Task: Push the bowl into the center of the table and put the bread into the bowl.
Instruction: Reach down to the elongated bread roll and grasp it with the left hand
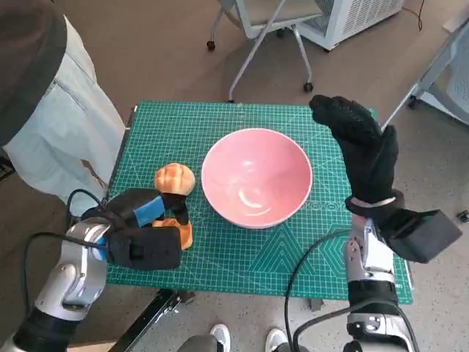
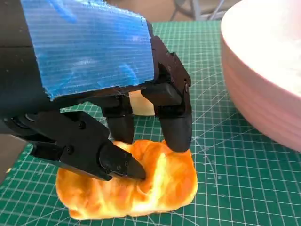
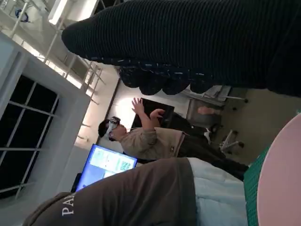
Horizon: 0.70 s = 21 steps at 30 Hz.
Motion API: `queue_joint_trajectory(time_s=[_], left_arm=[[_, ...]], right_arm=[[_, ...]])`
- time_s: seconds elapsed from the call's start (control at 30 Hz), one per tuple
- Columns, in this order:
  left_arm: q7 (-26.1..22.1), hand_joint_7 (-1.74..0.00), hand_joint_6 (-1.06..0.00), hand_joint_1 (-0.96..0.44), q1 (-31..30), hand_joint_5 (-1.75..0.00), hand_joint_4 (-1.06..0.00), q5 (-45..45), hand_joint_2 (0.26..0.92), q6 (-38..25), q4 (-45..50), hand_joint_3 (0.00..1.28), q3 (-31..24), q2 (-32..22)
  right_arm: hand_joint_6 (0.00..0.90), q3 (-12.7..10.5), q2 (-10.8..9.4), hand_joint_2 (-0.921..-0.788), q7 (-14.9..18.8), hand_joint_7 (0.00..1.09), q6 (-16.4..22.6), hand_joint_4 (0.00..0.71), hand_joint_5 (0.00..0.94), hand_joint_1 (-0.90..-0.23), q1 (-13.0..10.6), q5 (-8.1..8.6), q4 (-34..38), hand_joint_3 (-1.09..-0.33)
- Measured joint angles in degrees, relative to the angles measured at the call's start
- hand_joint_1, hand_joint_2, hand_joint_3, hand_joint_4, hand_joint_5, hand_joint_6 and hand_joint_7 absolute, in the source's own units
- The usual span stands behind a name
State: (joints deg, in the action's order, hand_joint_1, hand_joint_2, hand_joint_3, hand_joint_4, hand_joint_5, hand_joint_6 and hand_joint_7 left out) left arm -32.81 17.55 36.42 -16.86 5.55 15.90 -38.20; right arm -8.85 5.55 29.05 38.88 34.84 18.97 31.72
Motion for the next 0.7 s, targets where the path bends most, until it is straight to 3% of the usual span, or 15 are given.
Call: queue_joint_trajectory(time_s=[0.2,0.4,0.5,0.57,0.7], left_arm=[[-1.5,-0.33,-0.52,-0.14,0.4,-0.13,-0.68,1.2,0.774,-2.2,0.7,0.0,0.6,0.0],[-2.2,-0.39,-0.57,-0.11,0.7,-0.17,-0.75,1.7,0.774,-2.4,0.8,0.0,1.1,0.0],[-2.1,-0.62,-0.56,-0.03,0.7,-0.52,-0.71,1.5,0.784,-1.5,0.5,0.0,1.0,-0.2],[-2.0,-0.94,-0.57,-0.01,0.6,-0.9,-0.73,1.3,0.865,-0.6,0.3,0.04,0.9,-0.3],[-1.2,-1.07,-0.61,0.0,0.4,-1.1,-0.73,0.8,0.902,1.6,-0.3,0.05,0.6,-0.5]], right_arm=[[0.054,0.0,0.0,-0.921,0.0,0.55,0.0,0.187,0.001,-0.697,0.0,-0.02,0.0,-0.771],[0.054,0.0,0.0,-0.921,-0.1,0.55,0.0,0.188,0.001,-0.698,0.0,-0.04,0.0,-0.77],[0.054,0.0,0.0,-0.921,-0.1,0.55,0.0,0.189,0.002,-0.698,0.0,-0.08,0.0,-0.77],[0.054,0.0,-0.1,-0.921,-0.1,0.55,0.0,0.189,0.001,-0.698,0.0,-0.13,0.0,-0.77],[0.054,0.0,-0.2,-0.921,-0.2,0.55,0.0,0.189,0.002,-0.697,0.0,-0.16,0.0,-0.769]])
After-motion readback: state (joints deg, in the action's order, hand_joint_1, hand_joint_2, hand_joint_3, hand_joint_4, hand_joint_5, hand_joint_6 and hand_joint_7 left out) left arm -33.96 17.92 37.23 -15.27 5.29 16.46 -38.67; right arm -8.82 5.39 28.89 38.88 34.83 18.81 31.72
